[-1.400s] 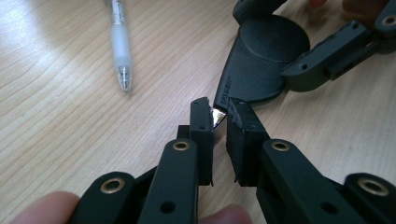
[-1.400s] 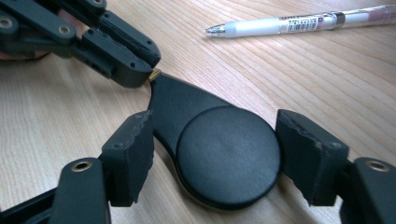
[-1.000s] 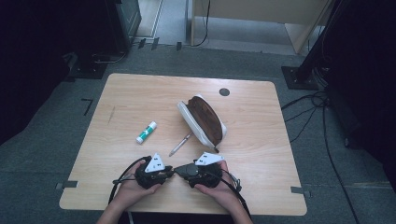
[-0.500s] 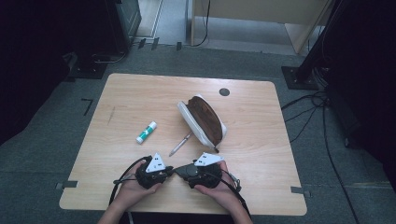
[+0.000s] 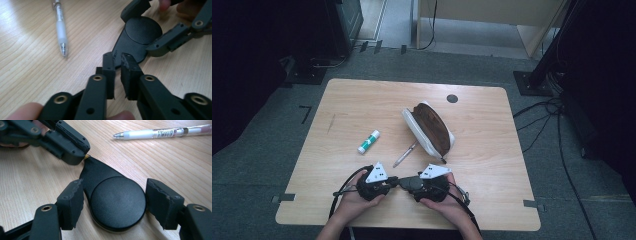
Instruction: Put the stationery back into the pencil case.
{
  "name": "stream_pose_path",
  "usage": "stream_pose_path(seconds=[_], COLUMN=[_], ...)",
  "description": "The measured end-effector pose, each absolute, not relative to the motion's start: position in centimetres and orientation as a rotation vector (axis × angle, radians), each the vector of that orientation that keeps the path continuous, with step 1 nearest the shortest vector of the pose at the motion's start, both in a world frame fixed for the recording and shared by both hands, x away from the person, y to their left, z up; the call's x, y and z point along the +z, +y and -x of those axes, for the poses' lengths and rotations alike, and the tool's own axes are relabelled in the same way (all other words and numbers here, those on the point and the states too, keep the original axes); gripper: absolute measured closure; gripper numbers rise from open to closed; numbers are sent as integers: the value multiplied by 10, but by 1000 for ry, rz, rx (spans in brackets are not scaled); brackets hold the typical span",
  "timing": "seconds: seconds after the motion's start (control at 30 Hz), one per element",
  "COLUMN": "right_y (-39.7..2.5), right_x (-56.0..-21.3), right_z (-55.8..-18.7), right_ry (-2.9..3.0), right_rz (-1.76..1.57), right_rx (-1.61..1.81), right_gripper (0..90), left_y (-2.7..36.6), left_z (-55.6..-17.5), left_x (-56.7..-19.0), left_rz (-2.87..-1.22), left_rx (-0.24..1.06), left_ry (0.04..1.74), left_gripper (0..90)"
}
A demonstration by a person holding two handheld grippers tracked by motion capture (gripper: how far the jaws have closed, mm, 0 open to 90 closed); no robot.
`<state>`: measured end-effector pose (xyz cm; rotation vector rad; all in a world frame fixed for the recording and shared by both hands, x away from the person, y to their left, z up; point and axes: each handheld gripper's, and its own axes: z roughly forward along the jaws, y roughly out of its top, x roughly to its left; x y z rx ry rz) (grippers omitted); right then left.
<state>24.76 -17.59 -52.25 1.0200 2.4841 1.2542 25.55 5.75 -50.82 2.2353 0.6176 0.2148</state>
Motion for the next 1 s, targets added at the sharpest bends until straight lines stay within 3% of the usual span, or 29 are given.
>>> stream_pose_path(seconds=[0.1,0.2,0.27,0.53,0.8,1.0], right_y=[-176,-177,-178,-178,-182,-187], right_x=[-522,-522,-522,-522,-523,-523], right_z=[-248,-248,-249,-248,-247,-251], right_ry=[2481,2483,2487,2503,2548,2569], right_rz=[-1023,-1026,-1027,-1003,-966,-1038], right_rx=[1253,1267,1278,1282,1326,1401], right_gripper=[326,399,403,408,416,417], left_y=[55,50,49,58,61,60], left_z=[-255,-254,-254,-256,-259,-257], left_x=[-511,-514,-514,-512,-515,-516], left_rz=[-2268,-2292,-2291,-2257,-2272,-2273], left_rx=[236,249,252,295,287,296], left_ry=[600,585,584,610,599,556], left_gripper=[640,578,554,543,619,586])
